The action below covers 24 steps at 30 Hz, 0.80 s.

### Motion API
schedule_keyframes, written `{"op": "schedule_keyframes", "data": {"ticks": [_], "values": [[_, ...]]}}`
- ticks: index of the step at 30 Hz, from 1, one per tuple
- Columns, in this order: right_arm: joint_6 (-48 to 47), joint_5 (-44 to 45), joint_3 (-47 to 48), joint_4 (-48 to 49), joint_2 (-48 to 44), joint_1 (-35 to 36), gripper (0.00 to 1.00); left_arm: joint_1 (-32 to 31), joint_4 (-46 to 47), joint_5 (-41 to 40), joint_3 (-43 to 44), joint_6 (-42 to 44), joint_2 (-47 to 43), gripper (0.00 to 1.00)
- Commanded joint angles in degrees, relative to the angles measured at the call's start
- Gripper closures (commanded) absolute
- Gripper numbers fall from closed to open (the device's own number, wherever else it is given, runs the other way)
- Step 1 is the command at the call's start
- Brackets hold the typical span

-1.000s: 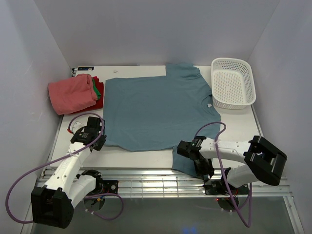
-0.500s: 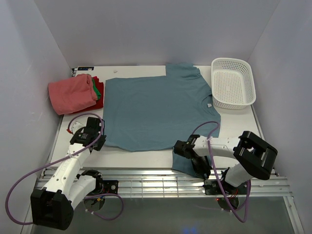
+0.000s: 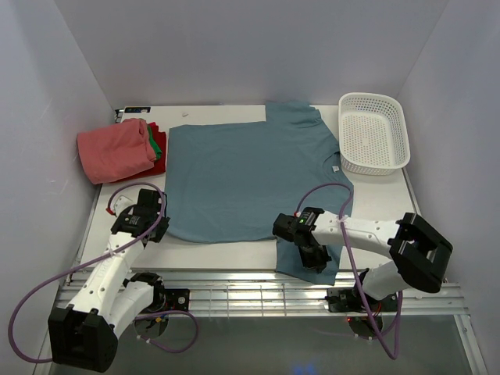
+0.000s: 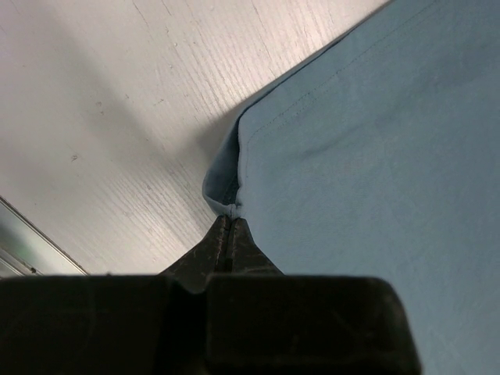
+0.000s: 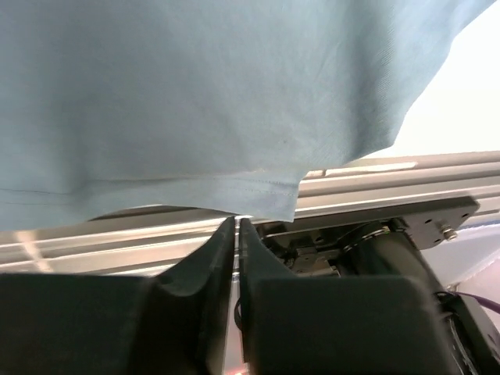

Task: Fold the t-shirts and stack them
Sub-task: Flatten the tshirt out

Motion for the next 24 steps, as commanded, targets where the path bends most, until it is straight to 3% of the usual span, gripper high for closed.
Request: {"op": "schedule_keyframes", "data": {"ticks": [1, 2, 4, 5, 12, 17, 24], "values": [[1.63, 6.07, 3.68, -6.59, 0.22, 0.27, 0.86, 0.40, -0.78, -0.98, 0.06, -0.40, -1.50, 1.00], [2.07, 7.13, 3.94, -7.66, 0.93, 0.27, 0.65, 0.40, -0.87, -0.98, -0.02, -0.40, -1.68, 1.00], [1.81, 8.19, 3.42, -6.89, 2.60, -0.08, 0.42, 0.40, -1.13, -0.89, -0.28, -0.31, -1.76, 1.00], [1.55, 8.19, 3.24, -6.01, 3.21, -0.26, 0.38, 0.40, -1.22, -0.80, -0.37, -0.40, -1.94, 1.00], [1.63, 4.85, -1.14, 4.71, -0.99, -7.27, 0.35, 0.48, -3.06, -1.24, 0.06, -0.57, -2.73, 1.00], [2.52, 6.26, -4.92, 5.95, -9.16, -13.35, 0.34, 0.49, -3.07, -0.72, -0.02, -0.66, -2.64, 1.00], [0.40, 4.59, -8.18, 6.83, -8.91, -17.14, 0.33, 0.49, -2.72, -0.10, -0.29, -0.40, -2.12, 1.00]]}}
